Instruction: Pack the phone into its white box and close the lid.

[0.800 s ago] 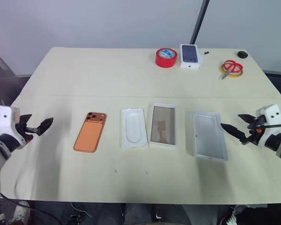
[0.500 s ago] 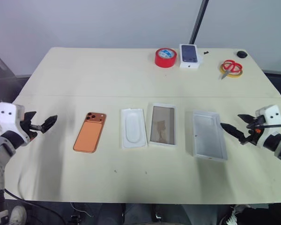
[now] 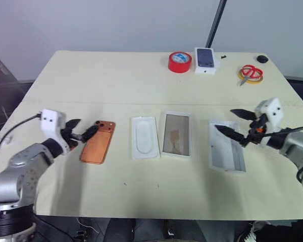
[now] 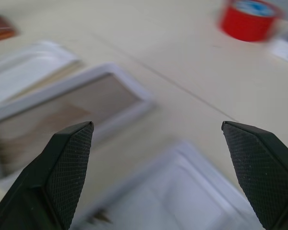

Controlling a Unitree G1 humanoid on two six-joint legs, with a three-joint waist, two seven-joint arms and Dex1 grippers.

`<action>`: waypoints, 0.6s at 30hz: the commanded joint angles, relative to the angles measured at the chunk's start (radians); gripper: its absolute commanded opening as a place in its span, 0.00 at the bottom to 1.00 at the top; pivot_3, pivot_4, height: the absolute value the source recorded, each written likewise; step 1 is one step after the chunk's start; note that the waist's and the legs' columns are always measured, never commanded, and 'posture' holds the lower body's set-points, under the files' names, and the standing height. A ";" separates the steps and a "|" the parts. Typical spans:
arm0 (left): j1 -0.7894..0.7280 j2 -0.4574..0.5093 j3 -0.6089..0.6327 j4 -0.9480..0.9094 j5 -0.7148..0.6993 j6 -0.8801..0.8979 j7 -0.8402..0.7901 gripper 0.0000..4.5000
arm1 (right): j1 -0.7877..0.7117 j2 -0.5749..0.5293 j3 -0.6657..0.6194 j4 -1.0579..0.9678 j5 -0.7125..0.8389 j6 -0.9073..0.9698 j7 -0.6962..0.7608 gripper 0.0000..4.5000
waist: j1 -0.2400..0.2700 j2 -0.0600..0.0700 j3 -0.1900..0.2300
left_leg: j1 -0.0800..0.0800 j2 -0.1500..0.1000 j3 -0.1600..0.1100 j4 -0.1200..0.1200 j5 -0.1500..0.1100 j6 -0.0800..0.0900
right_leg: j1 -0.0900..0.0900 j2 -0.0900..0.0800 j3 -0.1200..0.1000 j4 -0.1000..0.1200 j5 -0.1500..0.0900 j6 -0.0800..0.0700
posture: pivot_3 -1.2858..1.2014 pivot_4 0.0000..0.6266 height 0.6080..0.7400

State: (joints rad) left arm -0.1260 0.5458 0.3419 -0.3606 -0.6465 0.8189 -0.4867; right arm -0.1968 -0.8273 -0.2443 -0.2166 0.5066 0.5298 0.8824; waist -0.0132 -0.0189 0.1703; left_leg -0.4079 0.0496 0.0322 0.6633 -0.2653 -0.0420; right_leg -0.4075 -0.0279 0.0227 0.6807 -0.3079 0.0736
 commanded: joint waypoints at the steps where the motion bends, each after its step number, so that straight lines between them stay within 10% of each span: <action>1: -0.030 -0.052 -0.020 -0.120 -0.130 0.194 0.116 1.00 | -0.052 -0.022 0.081 -0.104 -0.001 0.015 0.035 0.99 | -0.002 0.000 0.000 | 0.000 0.000 0.000 0.000 0.000 0.000 | 0.000 0.000 0.000 0.000 0.000 0.000 | 0.52 0.24 0.94; 18: -0.239 -0.470 0.095 -0.044 -0.286 0.720 0.541 1.00 | -0.015 -0.040 0.172 -0.247 -0.013 0.041 0.073 0.99 | 0.000 -0.001 0.000 | 0.000 -0.004 -0.002 0.002 0.000 0.000 | 0.001 0.001 -0.001 0.000 0.000 0.000 | 0.52 0.24 0.94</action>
State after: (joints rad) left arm -0.3509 0.0834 0.4214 -0.4181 -0.9318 1.5206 0.0442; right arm -0.2065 -0.8493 -0.0801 -0.4172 0.4927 0.5705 0.9498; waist -0.0136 -0.0198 0.1704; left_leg -0.4076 0.0462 0.0295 0.6654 -0.2652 -0.0422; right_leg -0.4062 -0.0258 0.0215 0.6813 -0.3080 0.0737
